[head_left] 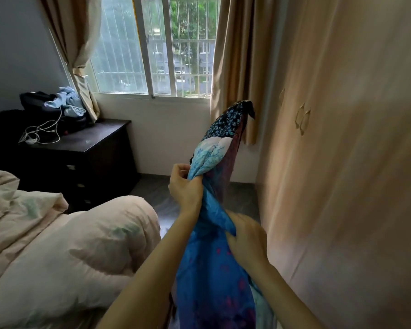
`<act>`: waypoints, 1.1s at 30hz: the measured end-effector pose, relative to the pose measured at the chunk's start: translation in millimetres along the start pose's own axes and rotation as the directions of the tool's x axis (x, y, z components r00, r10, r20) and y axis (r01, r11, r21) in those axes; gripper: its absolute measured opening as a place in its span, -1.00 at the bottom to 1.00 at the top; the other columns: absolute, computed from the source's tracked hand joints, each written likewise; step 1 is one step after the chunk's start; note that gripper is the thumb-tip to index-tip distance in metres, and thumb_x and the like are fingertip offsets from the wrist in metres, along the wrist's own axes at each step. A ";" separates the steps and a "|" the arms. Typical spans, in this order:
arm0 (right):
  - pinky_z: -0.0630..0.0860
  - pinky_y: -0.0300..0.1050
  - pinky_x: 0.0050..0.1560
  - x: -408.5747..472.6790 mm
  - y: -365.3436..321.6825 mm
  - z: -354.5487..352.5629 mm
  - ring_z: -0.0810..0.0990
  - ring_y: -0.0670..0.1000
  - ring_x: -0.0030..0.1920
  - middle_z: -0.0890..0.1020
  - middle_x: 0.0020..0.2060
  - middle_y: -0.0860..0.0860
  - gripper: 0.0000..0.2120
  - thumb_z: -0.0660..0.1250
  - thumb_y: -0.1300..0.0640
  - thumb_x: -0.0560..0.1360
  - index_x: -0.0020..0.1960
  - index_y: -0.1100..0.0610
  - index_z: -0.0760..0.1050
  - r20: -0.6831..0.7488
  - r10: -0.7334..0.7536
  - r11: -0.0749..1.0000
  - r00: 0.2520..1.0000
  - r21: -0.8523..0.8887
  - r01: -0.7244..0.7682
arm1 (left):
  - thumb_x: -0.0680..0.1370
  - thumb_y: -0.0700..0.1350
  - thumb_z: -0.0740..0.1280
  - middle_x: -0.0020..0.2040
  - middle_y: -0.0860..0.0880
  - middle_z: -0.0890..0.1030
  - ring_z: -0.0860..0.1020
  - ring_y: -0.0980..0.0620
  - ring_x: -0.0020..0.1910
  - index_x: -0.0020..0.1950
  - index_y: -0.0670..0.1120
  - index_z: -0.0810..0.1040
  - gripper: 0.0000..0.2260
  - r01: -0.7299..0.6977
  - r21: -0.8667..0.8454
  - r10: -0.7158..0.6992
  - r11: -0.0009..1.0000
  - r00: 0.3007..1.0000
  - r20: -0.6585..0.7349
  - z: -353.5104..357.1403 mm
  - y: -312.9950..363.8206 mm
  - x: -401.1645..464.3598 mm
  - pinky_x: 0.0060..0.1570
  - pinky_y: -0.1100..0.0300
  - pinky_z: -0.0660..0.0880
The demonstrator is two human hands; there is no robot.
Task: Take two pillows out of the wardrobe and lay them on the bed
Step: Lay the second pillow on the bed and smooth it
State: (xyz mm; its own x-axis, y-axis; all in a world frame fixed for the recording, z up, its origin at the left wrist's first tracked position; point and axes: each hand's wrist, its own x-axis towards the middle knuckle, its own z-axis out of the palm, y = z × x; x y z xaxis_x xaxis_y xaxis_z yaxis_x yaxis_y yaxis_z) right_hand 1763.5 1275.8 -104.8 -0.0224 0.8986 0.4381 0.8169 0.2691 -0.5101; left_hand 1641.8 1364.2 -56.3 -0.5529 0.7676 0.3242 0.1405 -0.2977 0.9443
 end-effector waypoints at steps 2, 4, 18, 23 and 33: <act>0.47 -0.05 -0.24 43.3 10.8 16.6 0.58 0.11 -0.13 0.66 -0.14 0.07 -0.61 0.31 0.26 0.39 0.19 0.04 0.52 0.009 -0.021 1.000 1.000 0.014 0.021 | 0.33 -0.29 0.40 -0.35 0.14 0.53 0.50 0.21 -0.37 -0.26 -0.01 0.42 -0.77 0.003 -0.003 -0.003 1.000 1.000 -0.015 22.2 -10.9 37.8 -0.44 0.49 0.37; 0.45 -0.07 -0.22 84.3 21.5 32.6 0.58 0.12 -0.13 0.66 -0.13 0.08 -0.62 0.31 0.25 0.39 0.19 0.05 0.52 0.013 -0.050 0.999 0.999 0.016 0.050 | 0.33 -0.28 0.40 -0.35 0.15 0.52 0.49 0.22 -0.38 -0.26 -0.01 0.41 -0.77 0.011 -0.004 -0.011 1.000 0.999 -0.035 41.1 -21.5 71.8 -0.45 0.50 0.36; 0.43 0.02 0.01 340.8 88.0 158.5 0.56 0.14 -0.06 0.59 -0.07 0.05 -0.63 0.23 0.15 0.47 0.26 -0.08 0.35 0.192 -0.107 0.990 0.976 -0.066 0.121 | 0.30 -0.25 0.41 -0.38 0.13 0.50 0.50 0.11 -0.38 -0.19 -0.04 0.37 -0.75 0.038 0.085 -0.009 0.996 0.950 -0.313 143.8 -134.9 275.9 -0.36 0.24 0.43; 0.38 -0.05 -0.08 442.6 106.6 224.1 0.56 0.13 -0.13 0.60 -0.14 0.04 -0.60 0.23 0.19 0.43 0.24 -0.08 0.40 0.170 -0.268 0.962 0.948 -0.013 0.274 | 0.29 -0.28 0.41 -0.35 0.05 0.51 0.55 -0.05 -0.30 -0.16 -0.06 0.41 -0.75 0.109 0.106 -0.045 0.988 0.875 -0.482 173.8 -183.8 365.6 -0.23 0.17 0.44; 0.46 -0.02 -0.27 618.5 70.1 335.6 0.55 0.14 -0.31 0.54 -0.38 0.04 -0.53 0.42 0.32 0.15 0.04 0.08 0.55 0.244 -0.658 0.752 0.713 0.159 0.640 | 0.34 -0.31 0.37 0.08 -0.12 0.63 0.57 -0.11 0.05 0.18 -0.06 0.56 -0.58 0.267 0.426 -0.001 0.864 0.848 -0.529 144.7 -238.6 519.6 0.04 0.12 0.45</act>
State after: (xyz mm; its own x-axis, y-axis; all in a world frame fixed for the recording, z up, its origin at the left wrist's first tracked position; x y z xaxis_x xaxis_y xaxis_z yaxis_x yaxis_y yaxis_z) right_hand 1613.5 1966.7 -117.9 -0.6937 0.5480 0.4673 0.5087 0.8322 -0.2207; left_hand 1439.8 1916.2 -104.9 -0.9039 0.3510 0.2445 0.3243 0.1894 0.9268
